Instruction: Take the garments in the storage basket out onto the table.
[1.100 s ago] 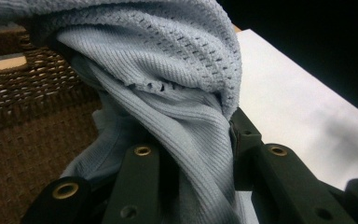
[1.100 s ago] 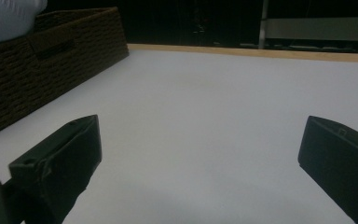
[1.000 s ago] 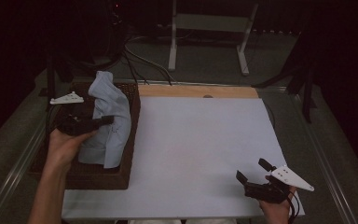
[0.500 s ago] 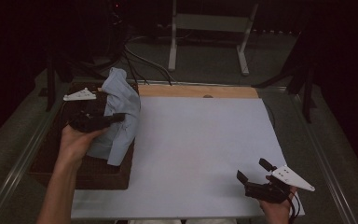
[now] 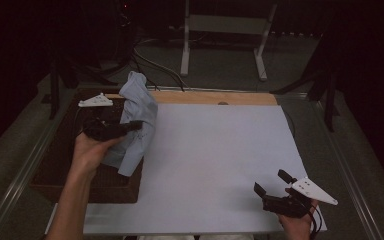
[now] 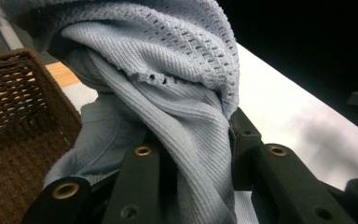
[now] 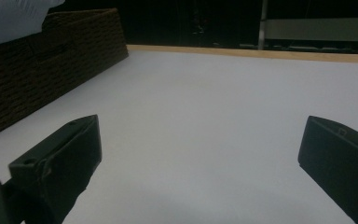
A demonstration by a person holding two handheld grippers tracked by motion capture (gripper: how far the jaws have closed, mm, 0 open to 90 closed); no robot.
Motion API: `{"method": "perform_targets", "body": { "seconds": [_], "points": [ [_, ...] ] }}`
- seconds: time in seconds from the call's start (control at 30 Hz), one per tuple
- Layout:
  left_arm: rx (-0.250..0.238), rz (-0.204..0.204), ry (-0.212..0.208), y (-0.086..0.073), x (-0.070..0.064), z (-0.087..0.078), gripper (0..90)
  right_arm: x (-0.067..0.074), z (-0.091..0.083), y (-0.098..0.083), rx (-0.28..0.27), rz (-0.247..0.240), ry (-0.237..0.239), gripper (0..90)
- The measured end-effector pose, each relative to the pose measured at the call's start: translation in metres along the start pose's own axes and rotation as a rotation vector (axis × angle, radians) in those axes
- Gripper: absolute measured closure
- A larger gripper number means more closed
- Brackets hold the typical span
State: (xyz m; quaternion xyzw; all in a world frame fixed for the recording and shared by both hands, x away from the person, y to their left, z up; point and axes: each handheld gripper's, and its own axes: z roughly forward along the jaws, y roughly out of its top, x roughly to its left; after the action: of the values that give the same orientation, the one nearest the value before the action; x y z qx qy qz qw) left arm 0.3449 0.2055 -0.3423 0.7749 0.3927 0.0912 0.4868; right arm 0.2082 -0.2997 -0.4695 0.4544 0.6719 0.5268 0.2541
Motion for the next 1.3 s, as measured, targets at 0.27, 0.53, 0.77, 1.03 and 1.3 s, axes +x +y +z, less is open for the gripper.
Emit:
{"method": "perform_targets", "body": {
  "seconds": [0.27, 0.53, 0.77, 1.03, 1.3],
  "points": [
    [-0.002, 0.004, -0.013, 0.003, -0.005, 0.007, 72.5, 0.0, 0.0, 0.0, 0.0, 0.002, -0.001, 0.0],
    [-0.001, 0.015, -0.029, 0.007, -0.011, 0.014, 72.5, 0.0, 0.0, 0.0, -0.001, 0.001, 0.001, 0.0],
    [-0.009, 0.014, -0.05, 0.01, -0.016, 0.022, 72.5, -0.001, 0.0, 0.0, -0.002, 0.001, 0.002, 0.0],
    [-0.01, 0.021, -0.08, 0.014, -0.024, 0.035, 72.5, -0.001, -0.001, 0.0, -0.003, 0.003, 0.003, 0.0],
    [-0.003, 0.028, -0.105, 0.017, -0.03, 0.046, 72.5, -0.001, 0.0, 0.0, -0.004, 0.004, 0.004, 0.0]
  ]
}}
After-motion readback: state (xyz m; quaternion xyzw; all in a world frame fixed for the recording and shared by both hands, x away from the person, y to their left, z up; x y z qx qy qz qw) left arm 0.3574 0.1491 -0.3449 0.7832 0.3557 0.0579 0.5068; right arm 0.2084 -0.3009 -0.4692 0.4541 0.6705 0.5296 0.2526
